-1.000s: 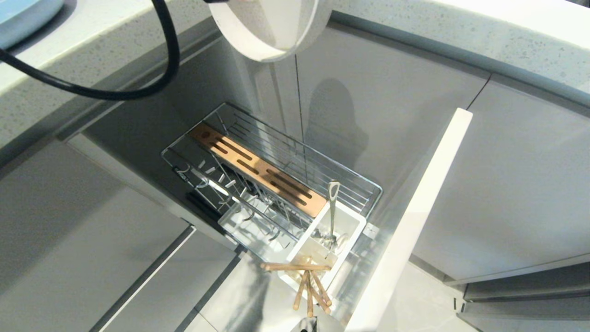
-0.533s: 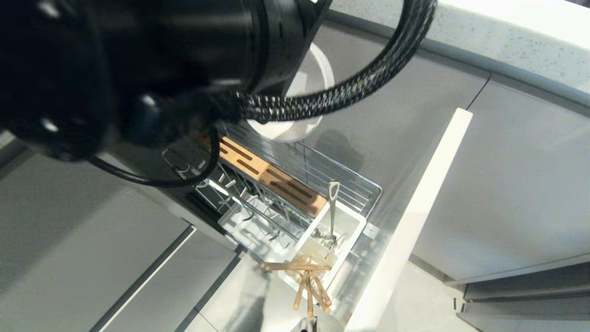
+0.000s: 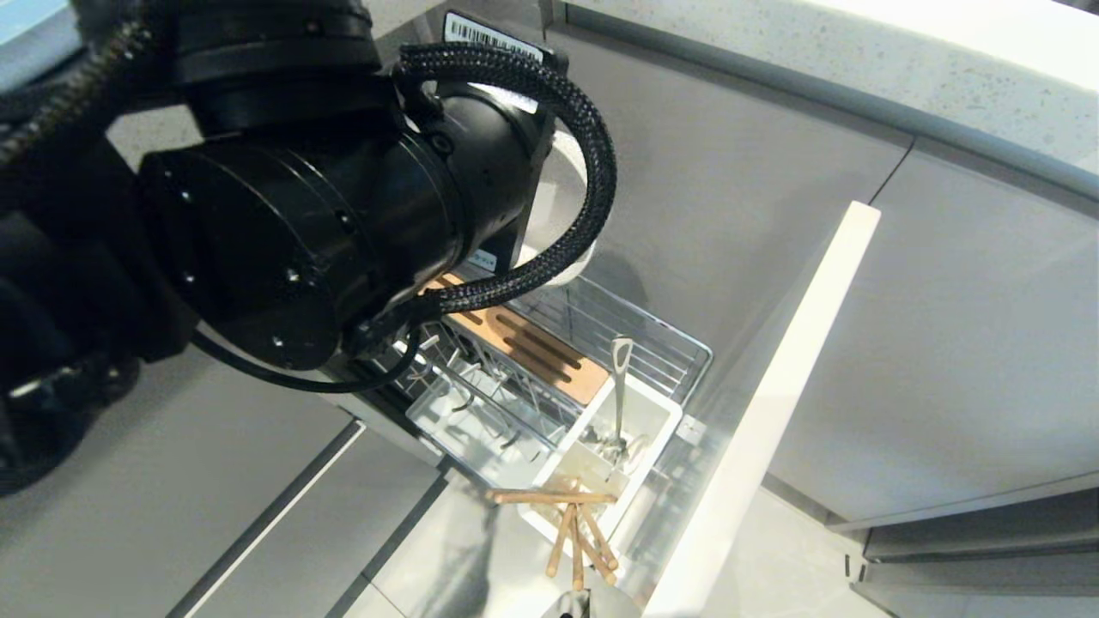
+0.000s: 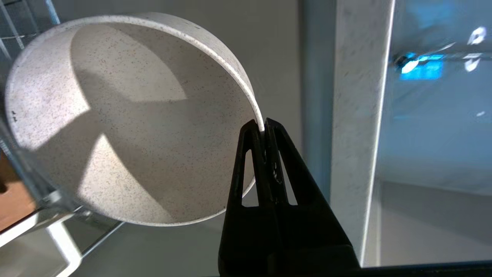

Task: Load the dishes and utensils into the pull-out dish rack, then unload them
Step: Pick up the bowl and place it in the cupboard

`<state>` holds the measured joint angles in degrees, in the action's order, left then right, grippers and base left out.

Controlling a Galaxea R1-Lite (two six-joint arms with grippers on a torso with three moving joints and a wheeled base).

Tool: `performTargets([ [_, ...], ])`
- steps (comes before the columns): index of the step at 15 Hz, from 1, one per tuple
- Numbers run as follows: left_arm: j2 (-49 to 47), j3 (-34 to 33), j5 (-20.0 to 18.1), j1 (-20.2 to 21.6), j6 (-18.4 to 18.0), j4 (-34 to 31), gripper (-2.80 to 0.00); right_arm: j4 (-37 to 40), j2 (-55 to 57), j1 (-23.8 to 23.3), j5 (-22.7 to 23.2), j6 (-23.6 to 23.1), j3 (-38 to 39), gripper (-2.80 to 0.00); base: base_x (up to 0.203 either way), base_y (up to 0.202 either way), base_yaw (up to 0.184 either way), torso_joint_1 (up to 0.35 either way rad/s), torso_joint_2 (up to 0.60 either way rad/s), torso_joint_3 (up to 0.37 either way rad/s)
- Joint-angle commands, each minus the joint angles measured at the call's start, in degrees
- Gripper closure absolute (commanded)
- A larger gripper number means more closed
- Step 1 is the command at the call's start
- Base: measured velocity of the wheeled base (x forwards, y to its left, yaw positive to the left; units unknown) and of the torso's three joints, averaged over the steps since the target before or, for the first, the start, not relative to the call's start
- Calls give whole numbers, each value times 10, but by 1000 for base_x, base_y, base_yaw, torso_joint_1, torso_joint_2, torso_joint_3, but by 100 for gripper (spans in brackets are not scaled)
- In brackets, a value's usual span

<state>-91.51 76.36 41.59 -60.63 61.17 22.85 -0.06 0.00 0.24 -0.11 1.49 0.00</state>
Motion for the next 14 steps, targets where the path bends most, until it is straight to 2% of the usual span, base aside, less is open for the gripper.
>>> performTargets([
  [1, -1, -18, 2, 13, 6, 27, 0, 0, 0, 0, -1, 0, 1, 0, 0, 0, 0, 0, 0, 0],
  [5, -26, -48, 1, 14, 18, 84, 0, 0, 0, 0, 0, 0, 1, 0, 0, 0, 0, 0, 0, 0],
  [8, -38, -78, -4, 16, 50, 85, 0, 0, 0, 0, -1, 0, 1, 0, 0, 0, 0, 0, 0, 0],
  [10, -37, -97, -42, 20, 57, 87, 0, 0, 0, 0, 0, 0, 1, 0, 0, 0, 0, 0, 0, 0],
  [14, -38, -126, -115, 60, 90, 87, 0, 0, 0, 0, 0, 0, 1, 0, 0, 0, 0, 0, 0, 0],
])
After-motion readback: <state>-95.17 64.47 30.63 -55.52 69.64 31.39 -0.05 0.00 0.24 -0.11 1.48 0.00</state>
